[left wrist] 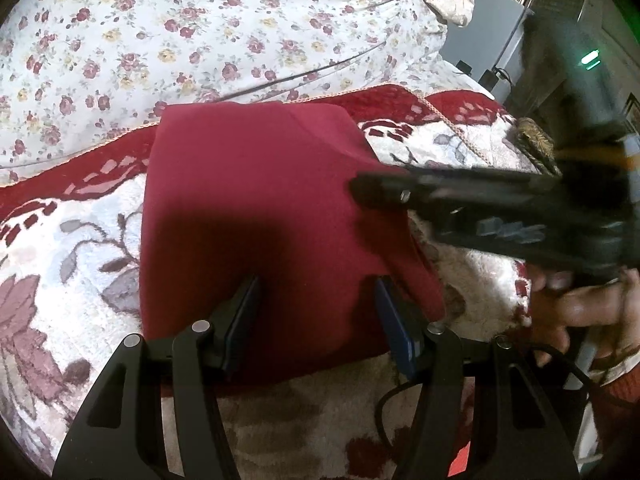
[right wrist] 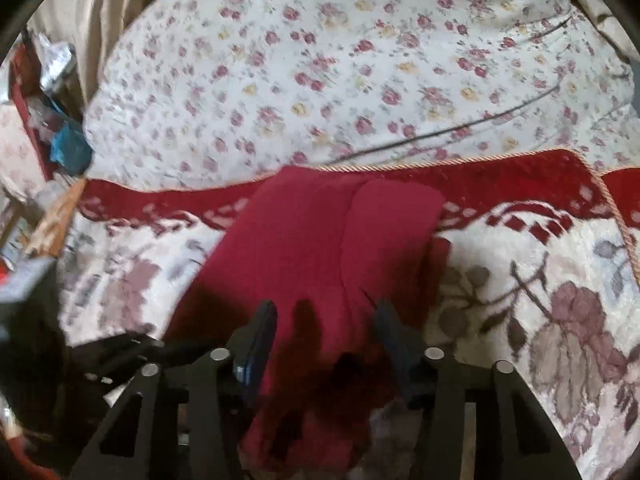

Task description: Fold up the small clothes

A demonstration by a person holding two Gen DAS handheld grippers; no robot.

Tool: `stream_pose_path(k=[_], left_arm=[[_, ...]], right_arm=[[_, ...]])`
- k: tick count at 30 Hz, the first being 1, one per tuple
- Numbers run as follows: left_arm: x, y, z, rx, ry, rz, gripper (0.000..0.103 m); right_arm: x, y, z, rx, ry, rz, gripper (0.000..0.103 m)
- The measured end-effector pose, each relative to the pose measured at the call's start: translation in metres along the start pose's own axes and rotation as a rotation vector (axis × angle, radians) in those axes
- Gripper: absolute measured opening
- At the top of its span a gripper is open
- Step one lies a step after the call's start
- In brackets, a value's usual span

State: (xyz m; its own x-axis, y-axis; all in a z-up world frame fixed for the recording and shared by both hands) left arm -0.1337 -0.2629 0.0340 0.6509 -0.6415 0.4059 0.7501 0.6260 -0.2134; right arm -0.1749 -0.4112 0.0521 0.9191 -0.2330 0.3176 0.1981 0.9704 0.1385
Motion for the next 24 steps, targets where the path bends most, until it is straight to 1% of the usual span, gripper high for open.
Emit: stream_pose_path(k=[1, 3, 4, 6, 8, 9, 11, 13, 14, 16, 19, 20, 22, 24], left_arm=[[-0.001, 0.000, 0.001, 0.001, 0.002, -0.002, 0.059], [-0.002, 0.000, 0.001, 0.000, 0.007, -0.004, 0.059], [-0.002, 0.001, 0.001, 0.000, 0.009, -0.006, 0.059], [-0.003, 0.001, 0.002, 0.001, 0.013, -0.010, 0.059], [-0.003, 0.003, 0.008, 0.004, 0.016, -0.017, 0.059], [-0.004, 0.004, 0.011, 0.004, 0.010, -0.018, 0.059], [-0.004, 0.014, 0.025, -0.019, -0.024, 0.000, 0.059], [-0.002, 0.026, 0.033, -0.055, -0.044, 0.036, 0.059], [0.000, 0.034, 0.035, -0.067, -0.048, 0.061, 0.059], [0.004, 0.047, 0.035, -0.061, -0.045, 0.102, 0.059], [0.008, 0.060, 0.030, -0.049, -0.034, 0.140, 0.059], [0.008, 0.064, 0.028, -0.061, -0.029, 0.153, 0.059], [0.007, 0.070, 0.026, -0.084, -0.028, 0.170, 0.059], [0.007, 0.075, 0.024, -0.111, -0.034, 0.188, 0.059]], right_arm=[[-0.002, -0.006, -0.008, -0.006, 0.018, -0.014, 0.039], [-0.008, -0.015, -0.023, 0.034, 0.036, -0.042, 0.039], [-0.010, -0.017, -0.028, 0.038, 0.032, -0.043, 0.039], [-0.012, -0.017, -0.028, 0.032, 0.015, -0.033, 0.039], [-0.011, -0.018, -0.027, 0.045, 0.017, -0.047, 0.040], [-0.011, -0.020, -0.026, 0.051, 0.016, -0.055, 0.042], [-0.012, -0.027, -0.023, 0.078, -0.006, -0.087, 0.057], [-0.013, -0.035, -0.025, 0.117, -0.010, -0.125, 0.065], [-0.014, -0.037, -0.028, 0.132, -0.004, -0.136, 0.067], [-0.015, -0.041, -0.035, 0.170, 0.006, -0.163, 0.069], [-0.015, -0.039, -0.035, 0.178, 0.000, -0.167, 0.069], [-0.015, -0.039, -0.035, 0.183, -0.001, -0.165, 0.069], [-0.012, -0.040, -0.029, 0.221, -0.025, -0.163, 0.070], [-0.009, -0.047, -0.027, 0.248, -0.052, -0.188, 0.074]])
Point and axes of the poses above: each gripper's, at about its wrist camera, not at the fingertips, and z roughly against the way its jaws point, y to its left, x to its top, the point moved 1 cm from there along -z, roughly the way its jaws point, and after that the axes turned 15 degrees about y, right-handed, at the moved point
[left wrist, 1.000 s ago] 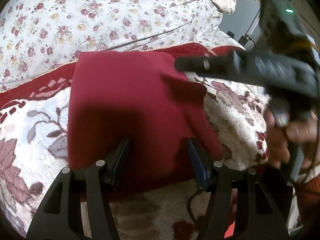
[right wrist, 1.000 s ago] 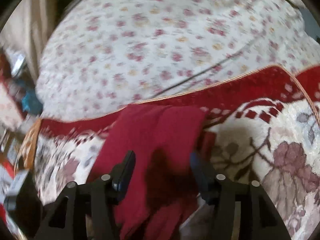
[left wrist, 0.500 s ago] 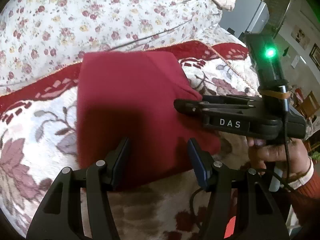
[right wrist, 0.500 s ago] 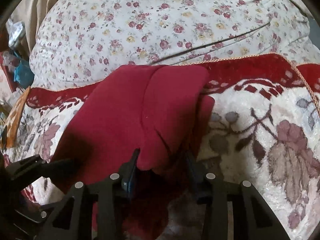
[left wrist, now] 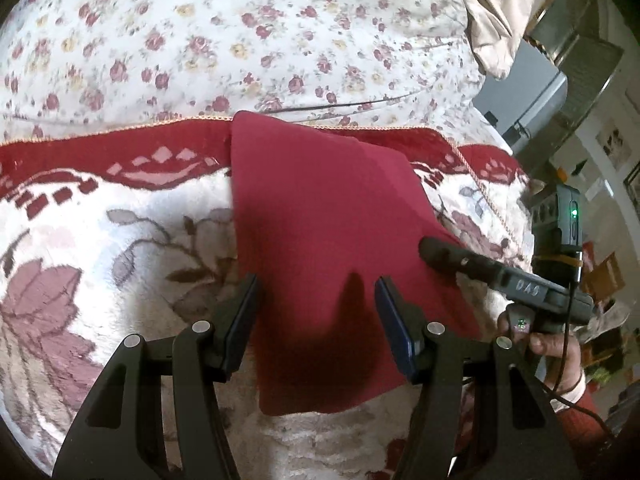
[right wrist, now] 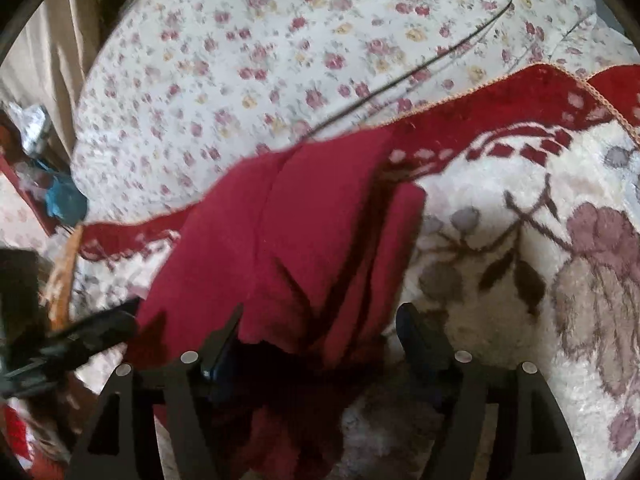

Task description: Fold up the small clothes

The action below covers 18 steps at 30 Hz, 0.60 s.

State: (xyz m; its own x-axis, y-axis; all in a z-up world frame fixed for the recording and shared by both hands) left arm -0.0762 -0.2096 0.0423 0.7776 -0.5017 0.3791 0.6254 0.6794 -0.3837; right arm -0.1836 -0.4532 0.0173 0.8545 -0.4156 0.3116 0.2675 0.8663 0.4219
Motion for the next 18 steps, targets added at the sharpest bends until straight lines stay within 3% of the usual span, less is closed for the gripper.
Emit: stream_pose_path(k=[2, 7, 14, 18], left_arm=[[0.001, 0.005, -0.001, -0.040, 0.000, 0.024, 0.059], [0.010, 0.016, -0.010, -0.098, 0.015, 0.080, 0.067], [0.020, 0.025, -0.024, -0.085, 0.040, 0.119, 0.071], [0.023, 0.025, -0.032, -0.077, 0.056, 0.116, 0.075]], right_arm=[[0.004, -0.007, 0.000, 0.026, -0.025, -0.033, 0.083], [0.004, -0.026, -0.019, 0.177, -0.035, -0.113, 0.086], [0.014, -0.025, -0.026, 0.230, -0.046, -0.098, 0.088], [0.018, -0.018, -0.033, 0.202, -0.035, -0.056, 0.091]])
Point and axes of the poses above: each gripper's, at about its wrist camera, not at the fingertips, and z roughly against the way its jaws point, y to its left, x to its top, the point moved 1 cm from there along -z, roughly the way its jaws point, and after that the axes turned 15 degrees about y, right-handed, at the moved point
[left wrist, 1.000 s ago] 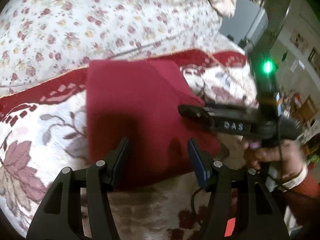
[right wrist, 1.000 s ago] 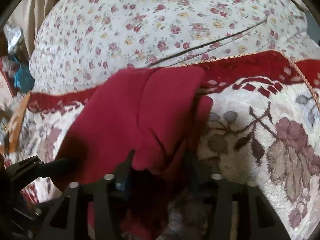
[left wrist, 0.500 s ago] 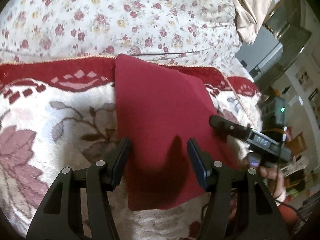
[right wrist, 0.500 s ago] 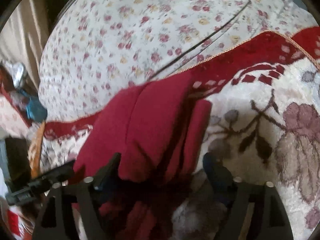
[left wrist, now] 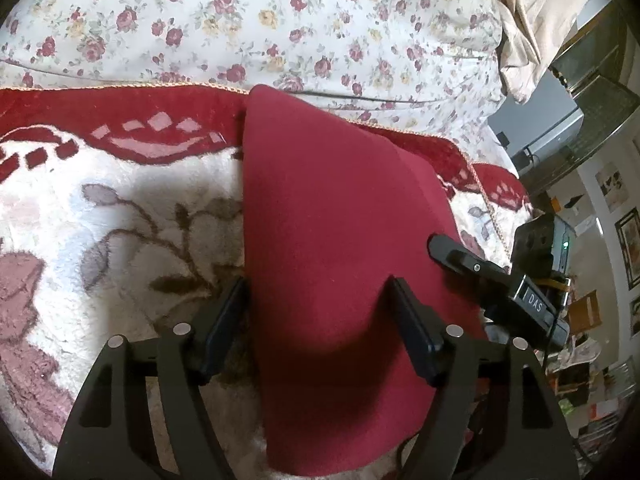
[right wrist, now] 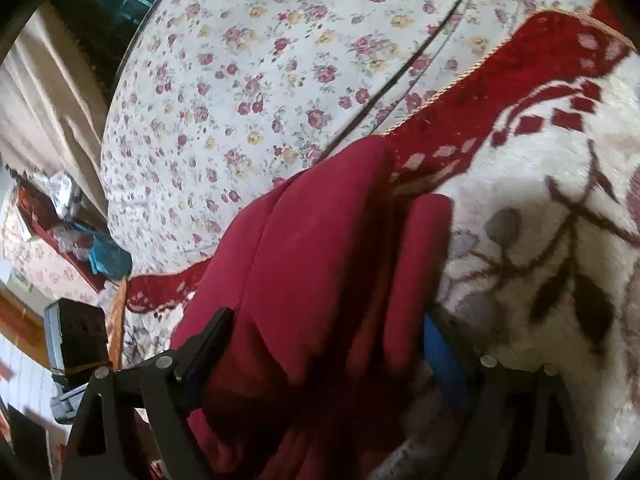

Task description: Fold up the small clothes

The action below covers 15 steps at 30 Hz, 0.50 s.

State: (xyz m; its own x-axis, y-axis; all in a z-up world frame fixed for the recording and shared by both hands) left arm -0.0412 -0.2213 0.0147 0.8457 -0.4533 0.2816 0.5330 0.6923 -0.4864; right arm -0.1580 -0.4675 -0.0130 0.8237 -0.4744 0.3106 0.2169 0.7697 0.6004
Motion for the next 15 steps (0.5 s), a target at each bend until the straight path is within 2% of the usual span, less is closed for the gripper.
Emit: stream_pose_path(k=[15], left_arm=[[0.013, -0.004, -0.014, 0.012, 0.054, -0.045, 0.082]], right_arm=[[0.000, 0.006, -0.011, -0.037, 0.038, 0.062, 0.102]])
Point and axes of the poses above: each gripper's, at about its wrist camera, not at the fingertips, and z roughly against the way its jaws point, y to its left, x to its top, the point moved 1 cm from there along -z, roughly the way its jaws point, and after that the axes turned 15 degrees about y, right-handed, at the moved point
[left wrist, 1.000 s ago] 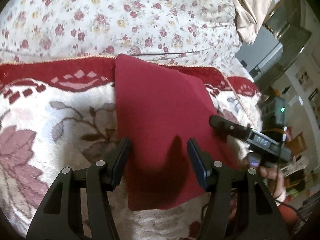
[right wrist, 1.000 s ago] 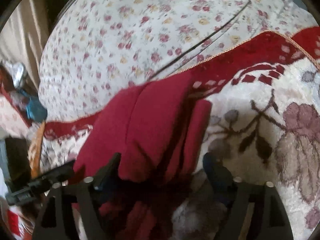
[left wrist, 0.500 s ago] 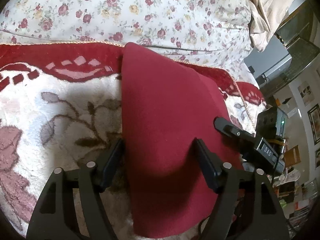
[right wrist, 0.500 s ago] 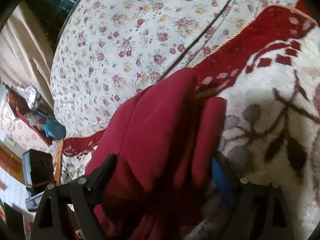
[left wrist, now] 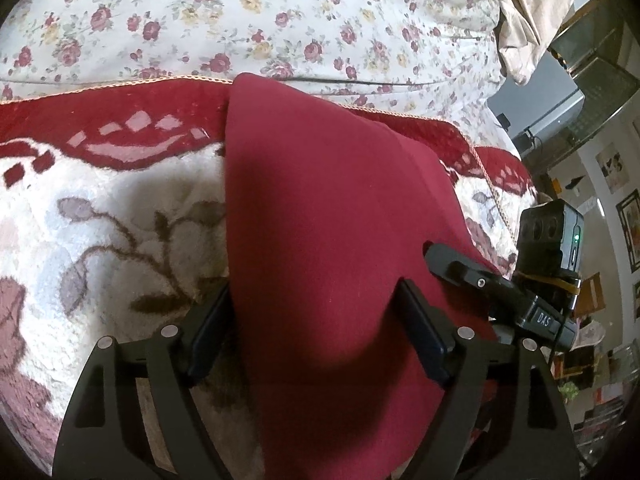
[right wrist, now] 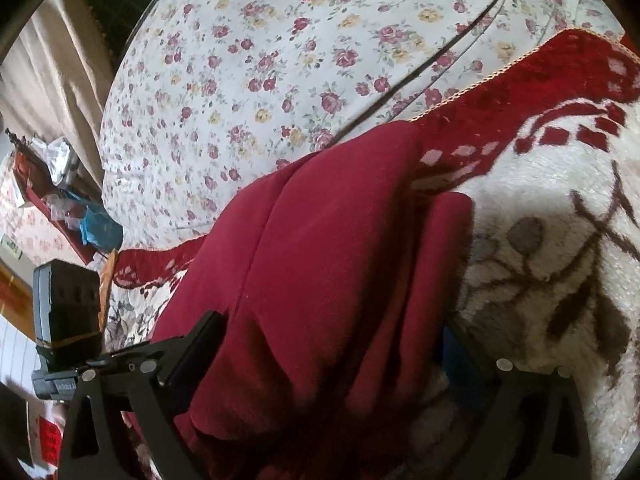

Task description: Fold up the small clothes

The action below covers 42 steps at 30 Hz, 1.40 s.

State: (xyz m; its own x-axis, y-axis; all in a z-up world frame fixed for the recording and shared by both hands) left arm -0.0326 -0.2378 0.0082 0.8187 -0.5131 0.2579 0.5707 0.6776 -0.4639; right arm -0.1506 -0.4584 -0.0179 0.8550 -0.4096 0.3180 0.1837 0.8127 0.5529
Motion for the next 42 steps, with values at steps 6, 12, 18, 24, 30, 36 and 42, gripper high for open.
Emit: stream_pose_path(k=[6, 12, 18, 24, 30, 36, 42], left_arm=[[0.010, 0.008, -0.002, -0.071, 0.063, 0.023, 0.083], [0.020, 0.019, -0.005, -0.152, 0.089, 0.093, 0.085], [0.023, 0.019, -0.008, -0.154, 0.069, 0.083, 0.084], [0.020, 0.013, -0.004, -0.136, 0.033, 0.058, 0.070], [0.004, 0.004, 0.012, -0.126, 0.011, 0.059, 0.062], [-0.039, 0.001, 0.044, -0.093, -0.009, 0.068, 0.061], [-0.098, 0.004, 0.077, -0.026, -0.039, 0.098, 0.061]], right_arm=[[0.002, 0.000, 0.000, 0.010, 0.015, -0.009, 0.103], [0.003, -0.003, 0.003, 0.038, 0.024, -0.025, 0.102], [0.000, 0.001, 0.005, 0.035, -0.003, -0.017, 0.075], [-0.002, 0.020, 0.010, -0.027, -0.028, 0.057, 0.062], [-0.007, 0.039, 0.022, 0.024, -0.035, 0.111, 0.051], [-0.028, 0.068, 0.028, 0.112, 0.018, 0.159, 0.051], [-0.054, 0.098, 0.015, 0.184, 0.110, 0.185, 0.050]])
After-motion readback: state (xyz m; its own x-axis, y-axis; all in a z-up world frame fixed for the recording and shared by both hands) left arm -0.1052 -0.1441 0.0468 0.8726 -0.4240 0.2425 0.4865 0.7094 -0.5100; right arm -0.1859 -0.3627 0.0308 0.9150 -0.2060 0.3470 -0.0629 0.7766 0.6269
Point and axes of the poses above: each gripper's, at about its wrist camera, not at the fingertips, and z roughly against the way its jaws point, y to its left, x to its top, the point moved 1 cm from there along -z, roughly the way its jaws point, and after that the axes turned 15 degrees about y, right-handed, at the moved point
